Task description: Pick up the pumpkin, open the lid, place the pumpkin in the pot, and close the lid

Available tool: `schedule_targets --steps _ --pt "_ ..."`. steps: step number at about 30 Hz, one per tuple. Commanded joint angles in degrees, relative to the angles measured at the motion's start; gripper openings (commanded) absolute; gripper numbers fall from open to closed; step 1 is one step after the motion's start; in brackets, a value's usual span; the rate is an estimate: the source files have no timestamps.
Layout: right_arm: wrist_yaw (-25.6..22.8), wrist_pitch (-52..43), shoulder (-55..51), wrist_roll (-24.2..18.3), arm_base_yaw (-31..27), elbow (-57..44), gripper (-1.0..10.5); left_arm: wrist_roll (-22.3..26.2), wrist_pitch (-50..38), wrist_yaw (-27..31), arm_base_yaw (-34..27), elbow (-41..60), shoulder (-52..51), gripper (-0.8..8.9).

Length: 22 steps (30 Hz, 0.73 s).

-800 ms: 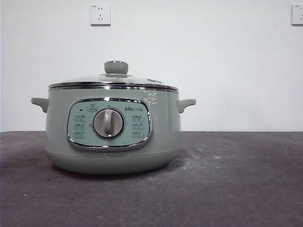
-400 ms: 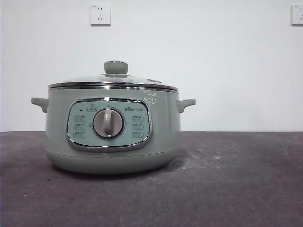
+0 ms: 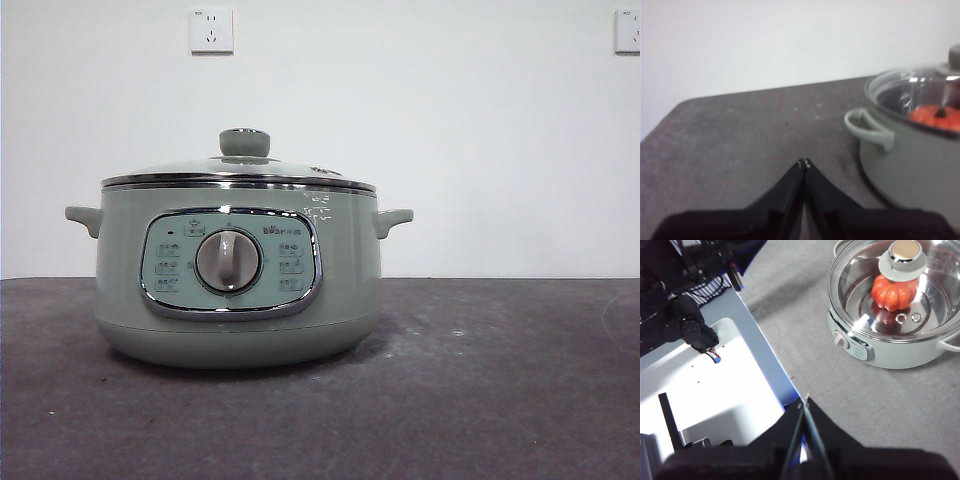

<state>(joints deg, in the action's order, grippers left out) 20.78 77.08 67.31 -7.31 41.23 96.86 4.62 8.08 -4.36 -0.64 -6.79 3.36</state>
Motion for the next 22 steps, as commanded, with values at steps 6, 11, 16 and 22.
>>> schedule_targets --steps 6,11,16,22 --pt "-0.1 -0.3 -0.2 -0.3 0.1 0.1 0.0 -3.2 0.5 0.3 -0.2 6.6 -3.3 -0.02" --pt "-0.1 -0.3 -0.2 -0.3 0.1 0.1 0.0 -3.1 2.2 0.1 -0.2 6.6 -3.2 -0.02" --pt "-0.1 -0.2 -0.3 -0.3 0.1 0.1 0.0 -3.1 2.2 0.1 -0.2 6.6 -3.2 -0.02" --pt "-0.1 -0.2 -0.2 -0.3 0.1 0.1 0.0 -3.1 2.2 0.1 -0.2 6.6 -3.2 -0.02"
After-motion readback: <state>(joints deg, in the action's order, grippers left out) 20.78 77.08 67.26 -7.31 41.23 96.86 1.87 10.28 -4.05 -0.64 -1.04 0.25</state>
